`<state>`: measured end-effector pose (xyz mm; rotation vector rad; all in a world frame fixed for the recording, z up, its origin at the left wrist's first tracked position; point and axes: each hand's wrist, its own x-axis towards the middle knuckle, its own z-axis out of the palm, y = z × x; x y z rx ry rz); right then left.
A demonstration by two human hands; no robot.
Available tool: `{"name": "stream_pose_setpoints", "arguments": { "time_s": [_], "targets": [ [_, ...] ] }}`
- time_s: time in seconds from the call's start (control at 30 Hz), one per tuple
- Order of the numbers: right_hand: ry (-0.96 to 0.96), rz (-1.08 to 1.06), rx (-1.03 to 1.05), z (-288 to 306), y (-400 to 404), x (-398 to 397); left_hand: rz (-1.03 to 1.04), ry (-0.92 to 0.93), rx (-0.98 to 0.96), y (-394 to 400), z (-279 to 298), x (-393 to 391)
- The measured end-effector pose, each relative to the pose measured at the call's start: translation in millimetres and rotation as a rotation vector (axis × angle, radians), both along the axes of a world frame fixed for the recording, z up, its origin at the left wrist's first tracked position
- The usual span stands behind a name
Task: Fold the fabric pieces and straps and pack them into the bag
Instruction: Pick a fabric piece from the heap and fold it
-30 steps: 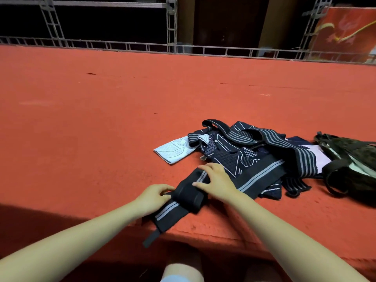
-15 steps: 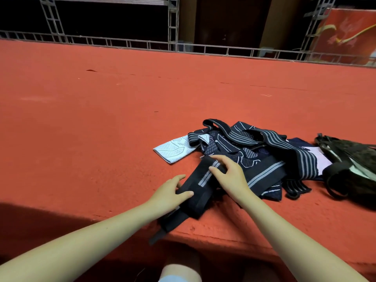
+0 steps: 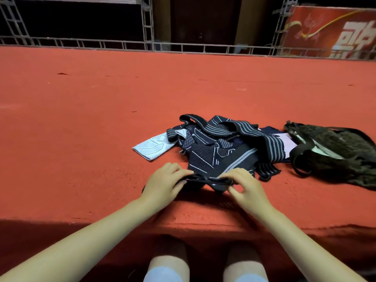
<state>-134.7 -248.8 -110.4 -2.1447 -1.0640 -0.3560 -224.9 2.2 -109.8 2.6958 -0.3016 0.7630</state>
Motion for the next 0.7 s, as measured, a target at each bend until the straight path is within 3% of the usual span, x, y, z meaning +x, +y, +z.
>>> {"name": "stream_pose_setpoints", "arguments": {
  "time_s": [0.1,0.23,0.37,0.57,0.7],
  "targets": [
    [0.096,0.079,-0.126,-18,-17,-8,-0.068,0.11,-0.001,-5,-15,-11],
    [0.23,0.089,-0.147,-30,-16,-19,-0.062,0.224,-0.101,-8,-25,-22],
    [0.217,-0.065,-0.176,-29,5,-19,0.05,0.253,-0.241,-12,-26,-17],
    [0.275,-0.082,-0.158,-26,38,-23,0.209,0.473,-0.312,-2,-30,-7],
    [0.288,-0.053,-0.136,-24,48,-25,0.196,0.484,-0.296,0,-39,-10]
  ]
}}
